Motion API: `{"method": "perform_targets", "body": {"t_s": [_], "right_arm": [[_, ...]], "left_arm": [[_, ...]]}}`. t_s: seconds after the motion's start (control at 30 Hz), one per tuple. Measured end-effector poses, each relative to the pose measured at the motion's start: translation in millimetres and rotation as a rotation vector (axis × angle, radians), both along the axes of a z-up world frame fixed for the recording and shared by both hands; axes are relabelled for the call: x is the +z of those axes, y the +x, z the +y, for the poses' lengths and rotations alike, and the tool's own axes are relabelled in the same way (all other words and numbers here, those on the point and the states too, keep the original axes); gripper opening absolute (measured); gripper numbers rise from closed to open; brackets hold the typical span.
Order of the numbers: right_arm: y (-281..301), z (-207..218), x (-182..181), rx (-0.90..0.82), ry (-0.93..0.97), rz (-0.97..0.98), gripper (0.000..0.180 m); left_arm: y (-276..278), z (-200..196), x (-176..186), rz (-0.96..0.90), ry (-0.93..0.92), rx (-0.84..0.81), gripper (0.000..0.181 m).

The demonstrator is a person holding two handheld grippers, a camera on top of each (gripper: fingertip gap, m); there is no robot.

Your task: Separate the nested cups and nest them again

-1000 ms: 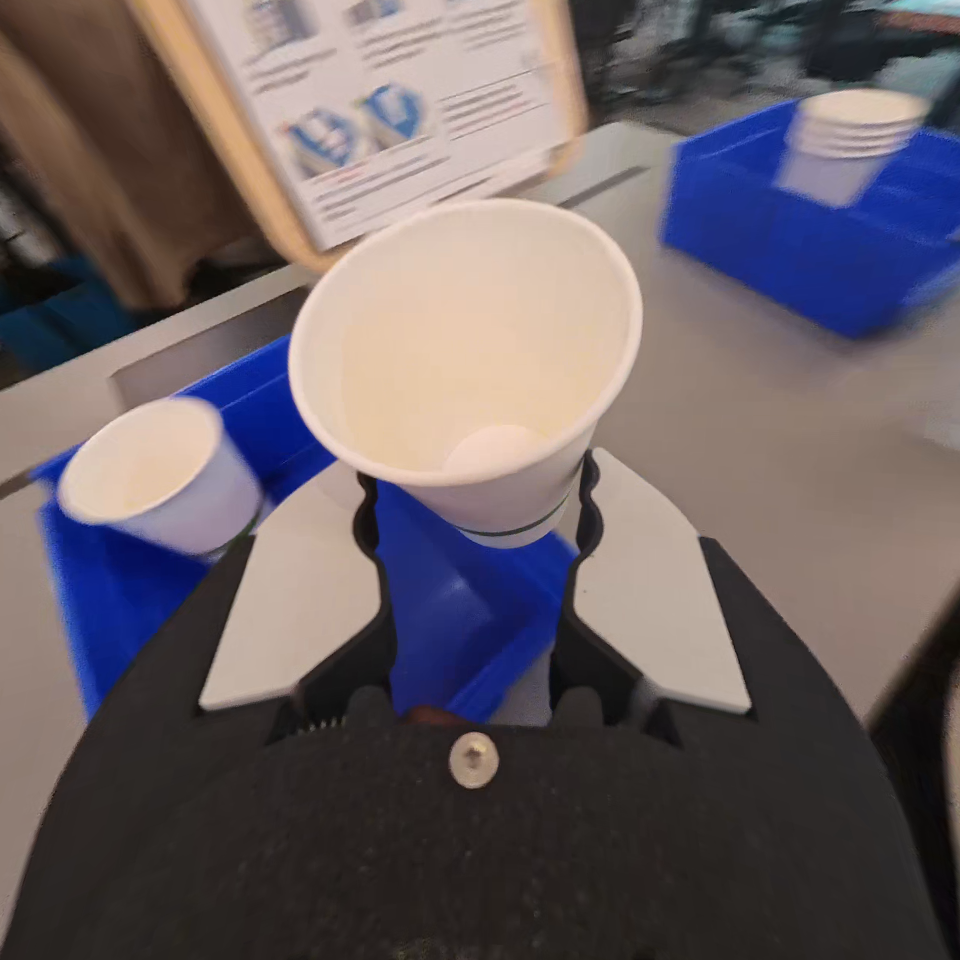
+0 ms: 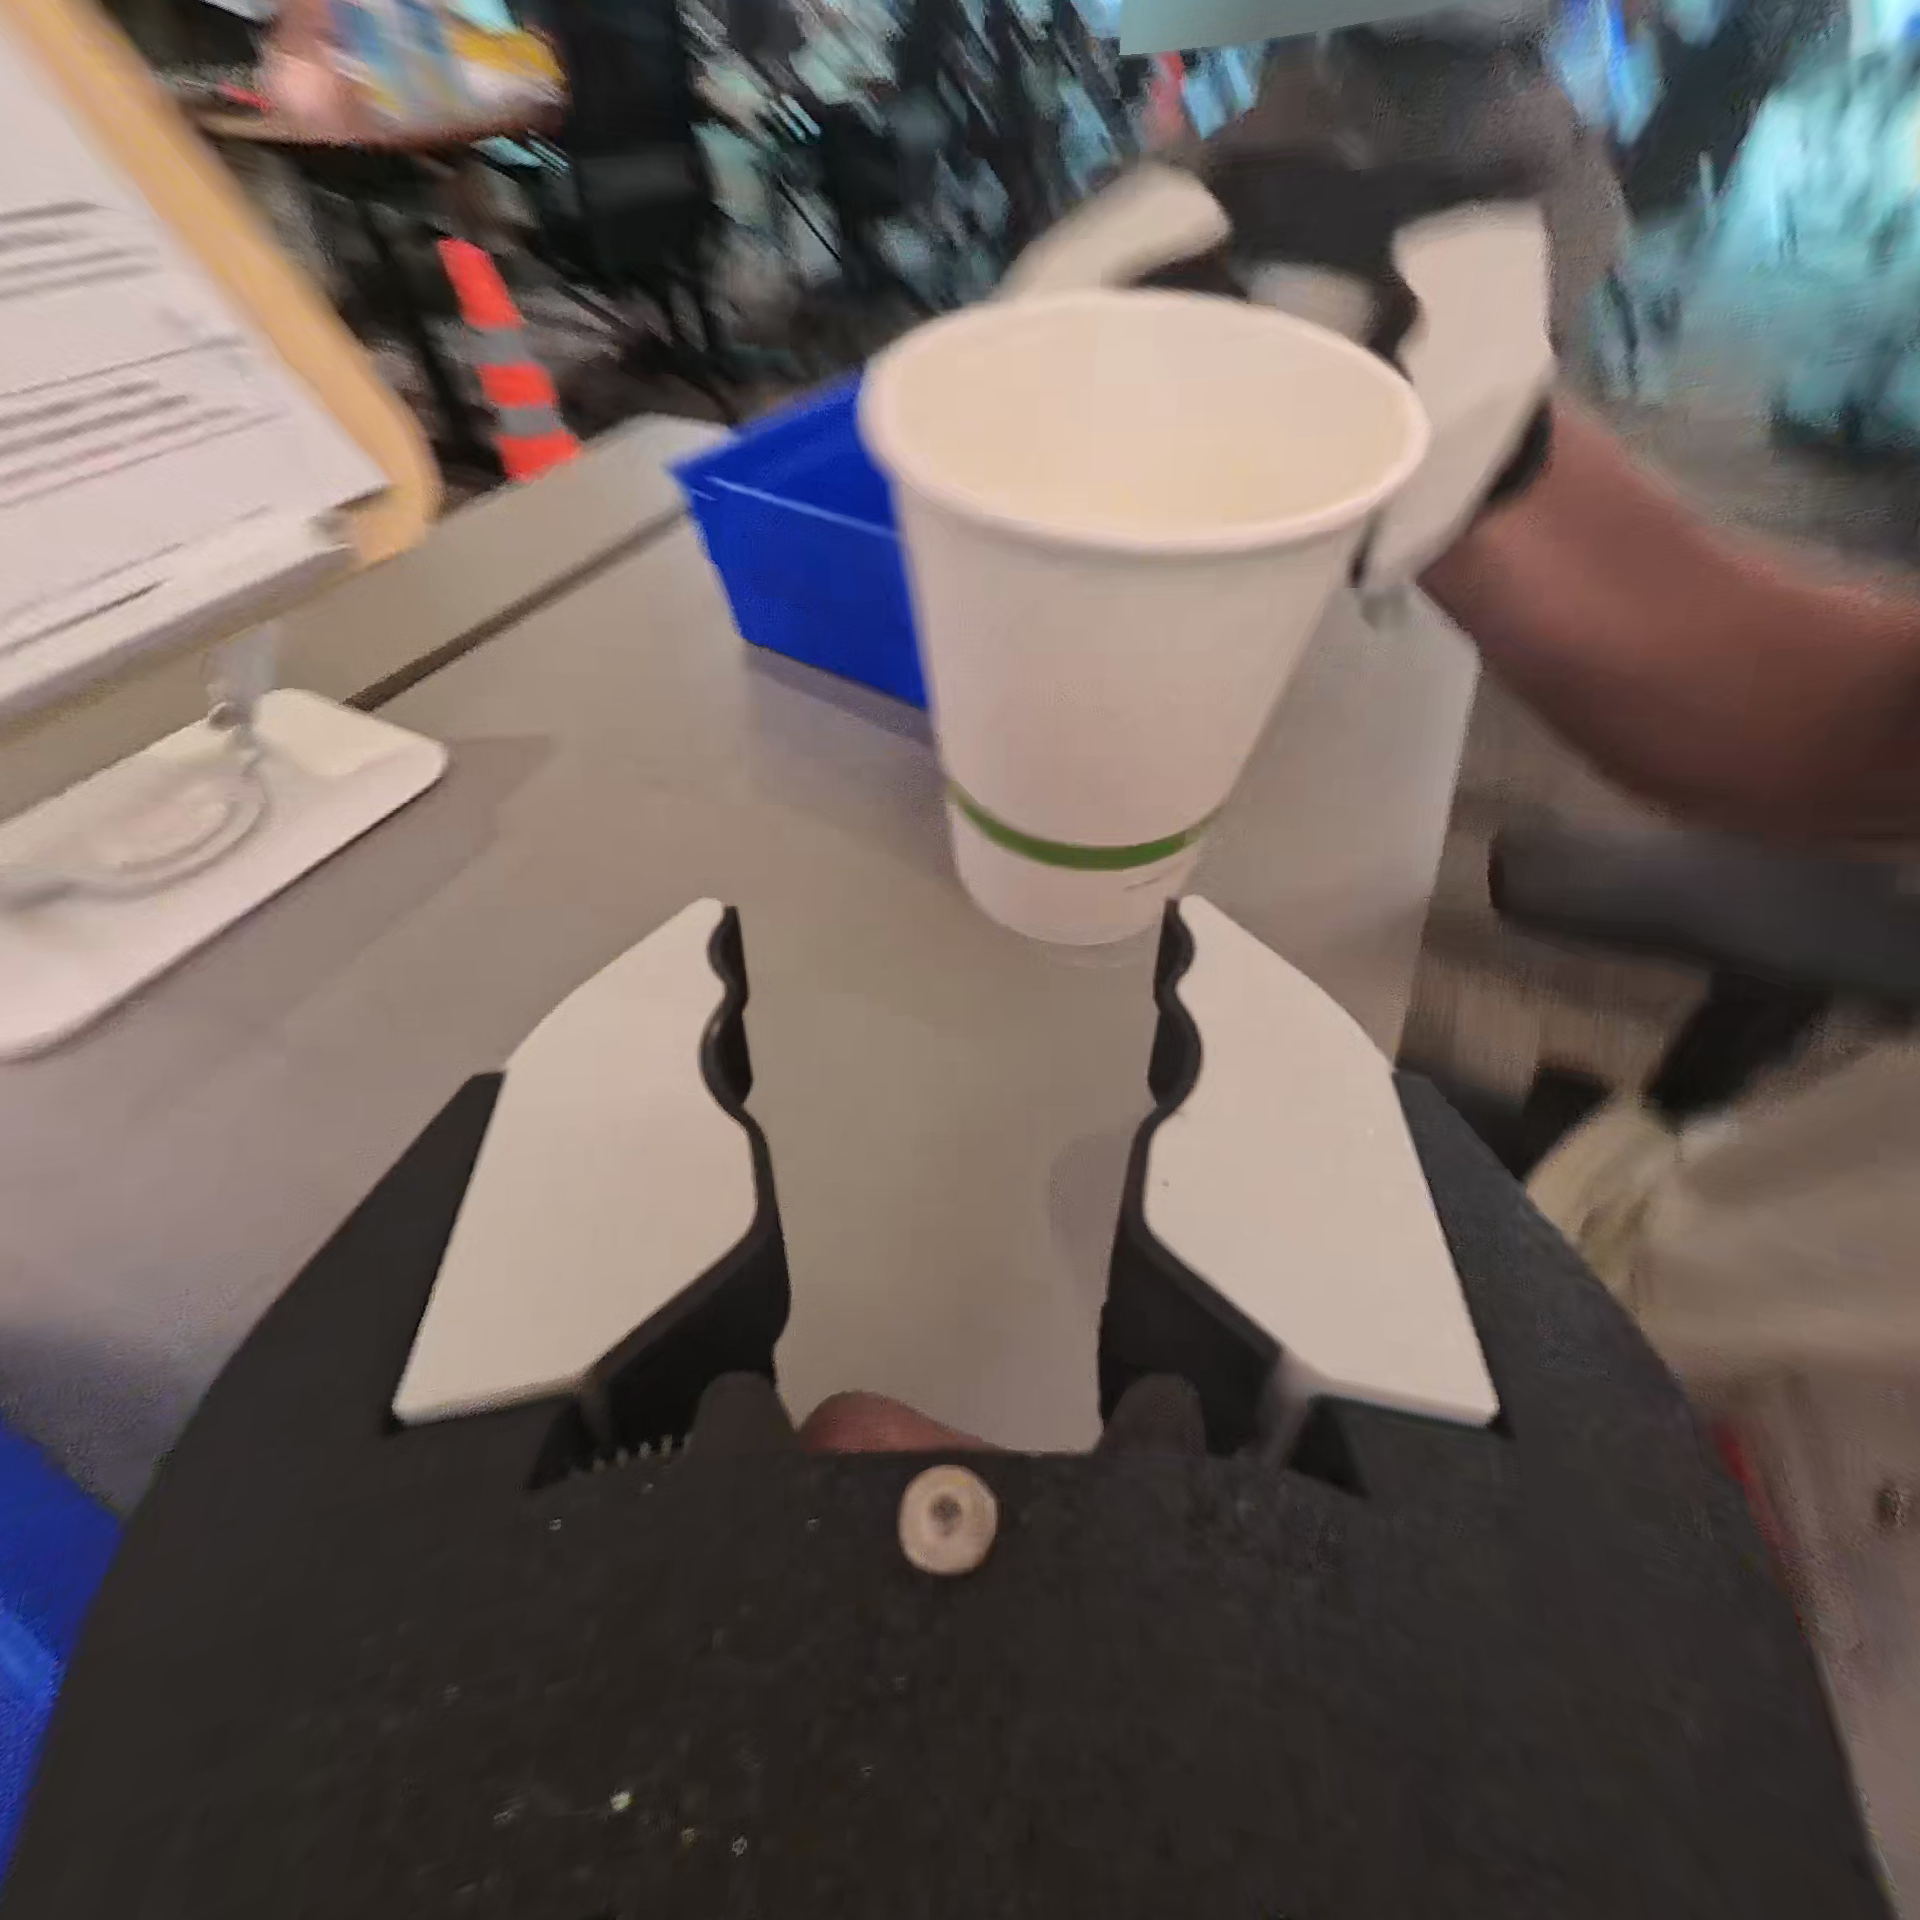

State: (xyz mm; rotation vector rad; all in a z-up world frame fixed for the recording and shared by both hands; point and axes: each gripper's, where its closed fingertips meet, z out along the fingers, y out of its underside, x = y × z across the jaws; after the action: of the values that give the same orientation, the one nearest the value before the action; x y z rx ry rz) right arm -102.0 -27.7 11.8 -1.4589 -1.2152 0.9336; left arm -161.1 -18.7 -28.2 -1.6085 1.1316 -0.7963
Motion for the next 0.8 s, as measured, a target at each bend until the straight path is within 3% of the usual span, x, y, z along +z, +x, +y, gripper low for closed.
{"method": "perform_targets", "body": {"t_s": [0.1,0.2,0.27,0.43,0.63,0.7,0.8], "right_arm": [[20,8,1,-0.148,-0.035,0.102,0.081],[39,19,-10,-0.344,-0.078,0.167,0.081],[50,26,-18,-0.468,-0.1,0.198,0.081],[89,39,-5,-0.688,-0.034,0.262,0.081],[245,89,61,-1.105,0.081,0.283,0.081],[288,107,60,-1.185,0.091,0.248,0.081],[320,135,31,-1.223,0.003,0.179,0.081]], "left_arm": [[-28,7,-9,-0.263,-0.091,0.292,0.076],[-59,10,-34,-0.296,-0.077,0.571,0.076],[-68,7,-40,-0.289,-0.075,0.644,0.076],[-61,4,-41,-0.27,-0.069,0.631,0.075],[-51,-3,-53,-0.244,-0.09,0.578,0.072],[-47,-5,-60,-0.231,-0.116,0.559,0.072],[-43,-6,-65,-0.213,-0.133,0.532,0.072]]}}
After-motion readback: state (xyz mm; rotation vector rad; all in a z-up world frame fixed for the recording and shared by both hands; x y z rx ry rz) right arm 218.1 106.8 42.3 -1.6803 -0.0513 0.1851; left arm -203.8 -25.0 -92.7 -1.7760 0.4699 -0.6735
